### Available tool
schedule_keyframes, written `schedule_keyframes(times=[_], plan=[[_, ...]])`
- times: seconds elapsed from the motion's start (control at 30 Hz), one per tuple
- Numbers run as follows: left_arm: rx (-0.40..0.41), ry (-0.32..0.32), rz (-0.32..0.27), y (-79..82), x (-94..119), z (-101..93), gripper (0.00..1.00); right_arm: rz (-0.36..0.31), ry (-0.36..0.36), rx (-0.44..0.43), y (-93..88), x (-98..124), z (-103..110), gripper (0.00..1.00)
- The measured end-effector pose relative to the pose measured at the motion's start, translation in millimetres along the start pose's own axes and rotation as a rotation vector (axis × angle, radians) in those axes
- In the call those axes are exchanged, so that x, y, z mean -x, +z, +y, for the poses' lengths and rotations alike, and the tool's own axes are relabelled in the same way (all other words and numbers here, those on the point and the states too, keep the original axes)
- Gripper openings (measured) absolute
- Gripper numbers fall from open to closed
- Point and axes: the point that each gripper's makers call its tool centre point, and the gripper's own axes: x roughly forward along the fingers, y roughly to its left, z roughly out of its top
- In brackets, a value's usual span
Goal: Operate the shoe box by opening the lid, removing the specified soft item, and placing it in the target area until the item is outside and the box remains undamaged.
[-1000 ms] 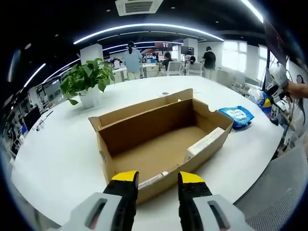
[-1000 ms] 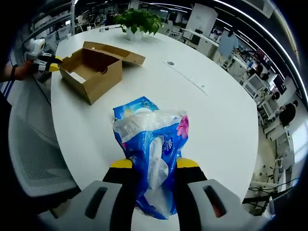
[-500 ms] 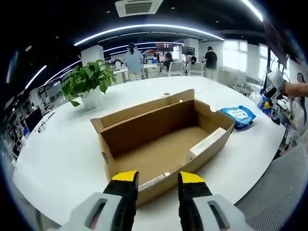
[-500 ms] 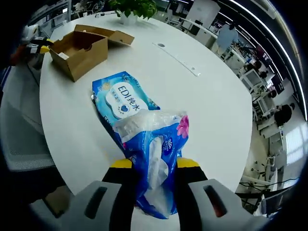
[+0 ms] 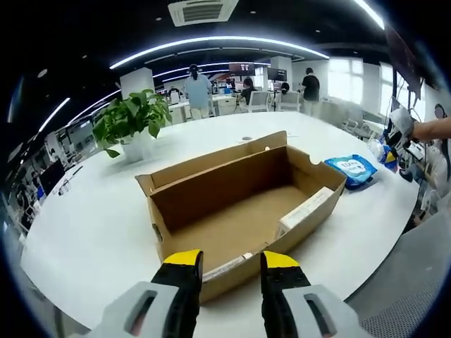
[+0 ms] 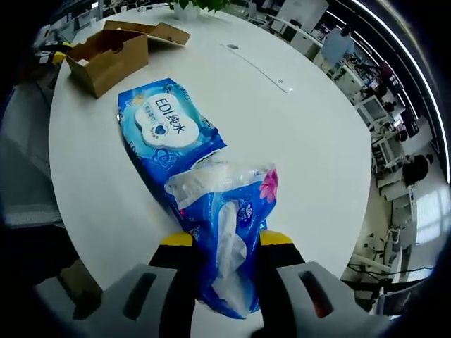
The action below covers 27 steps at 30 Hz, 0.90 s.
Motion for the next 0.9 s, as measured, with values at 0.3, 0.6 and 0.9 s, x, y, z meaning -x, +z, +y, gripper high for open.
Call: schedule_keyframes(times=[0.3,0.6,0.9], plan=[[-0.006,-0.006,0.007,-2.1,-2,0.5,0.33,0.096,-0.005,0.243,1.9,-23,-5,0.26],[-0.003,-0.001,0.006,-2.8,-3,1.9,0.33,0.094,0.026,0.299,30.6,-39,-4,0.11],[0.003,0.001,-0.011,-0.2,-1,1.2,0.33,0.095,0.029,0.296,30.5,-37,-4,0.10]])
